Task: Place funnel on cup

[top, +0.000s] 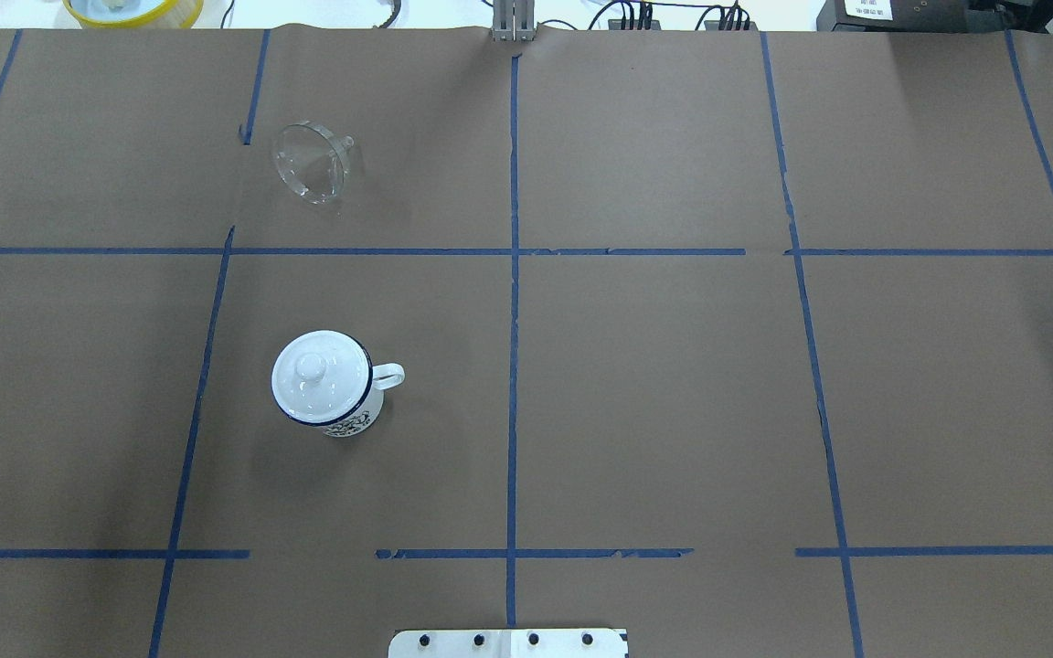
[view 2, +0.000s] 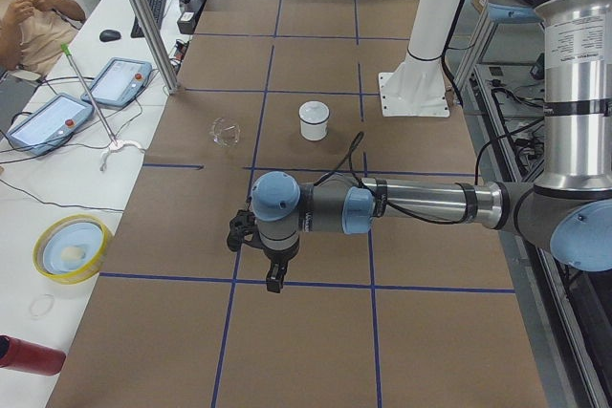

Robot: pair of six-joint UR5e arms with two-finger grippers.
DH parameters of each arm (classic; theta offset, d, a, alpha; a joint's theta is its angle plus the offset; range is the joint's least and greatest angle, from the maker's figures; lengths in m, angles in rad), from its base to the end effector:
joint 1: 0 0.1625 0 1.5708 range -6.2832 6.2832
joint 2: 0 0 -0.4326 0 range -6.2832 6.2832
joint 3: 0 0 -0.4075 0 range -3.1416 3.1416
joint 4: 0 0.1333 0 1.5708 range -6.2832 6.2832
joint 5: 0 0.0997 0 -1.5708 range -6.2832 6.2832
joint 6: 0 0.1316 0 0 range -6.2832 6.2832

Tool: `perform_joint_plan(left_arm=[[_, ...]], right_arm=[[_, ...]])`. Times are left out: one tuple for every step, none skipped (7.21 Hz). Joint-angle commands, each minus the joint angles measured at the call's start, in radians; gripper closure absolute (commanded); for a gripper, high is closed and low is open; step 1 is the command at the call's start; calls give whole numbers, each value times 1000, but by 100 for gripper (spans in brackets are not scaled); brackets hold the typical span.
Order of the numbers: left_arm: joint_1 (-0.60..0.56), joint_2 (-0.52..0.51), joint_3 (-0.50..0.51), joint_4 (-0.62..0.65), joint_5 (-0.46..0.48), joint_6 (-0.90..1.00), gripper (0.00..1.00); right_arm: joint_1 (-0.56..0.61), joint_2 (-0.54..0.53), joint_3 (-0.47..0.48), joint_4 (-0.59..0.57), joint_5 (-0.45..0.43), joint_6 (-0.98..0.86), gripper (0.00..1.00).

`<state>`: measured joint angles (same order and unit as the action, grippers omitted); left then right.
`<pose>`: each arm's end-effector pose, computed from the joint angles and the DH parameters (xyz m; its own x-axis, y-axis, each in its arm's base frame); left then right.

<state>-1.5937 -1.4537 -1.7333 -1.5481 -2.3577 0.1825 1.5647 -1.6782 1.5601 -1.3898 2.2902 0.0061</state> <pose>-0.0506 -0.4573 0.6643 0.6987 0.1813 -0.6921 -0.1057 0.9829 0.1508 0.0438 -0.4643 0.7331 0.7520 -0.0399 0.6580 0.0015 0.9983 0.0588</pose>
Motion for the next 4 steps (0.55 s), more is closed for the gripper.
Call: perform_joint_plan(left_arm=[[0,1,-2,-4,-2,2,0],[0,1,-2,-3,0,0,0],[1,-2,-5,-1,2,0,0],[4,-7,-43,-6,-2,-6,0]], right_arm=[[0,0,0,0,0,0,0],[0,0,0,0,0,0,0],[0,0,0,0,0,0,0],[0,0,0,0,0,0,0]])
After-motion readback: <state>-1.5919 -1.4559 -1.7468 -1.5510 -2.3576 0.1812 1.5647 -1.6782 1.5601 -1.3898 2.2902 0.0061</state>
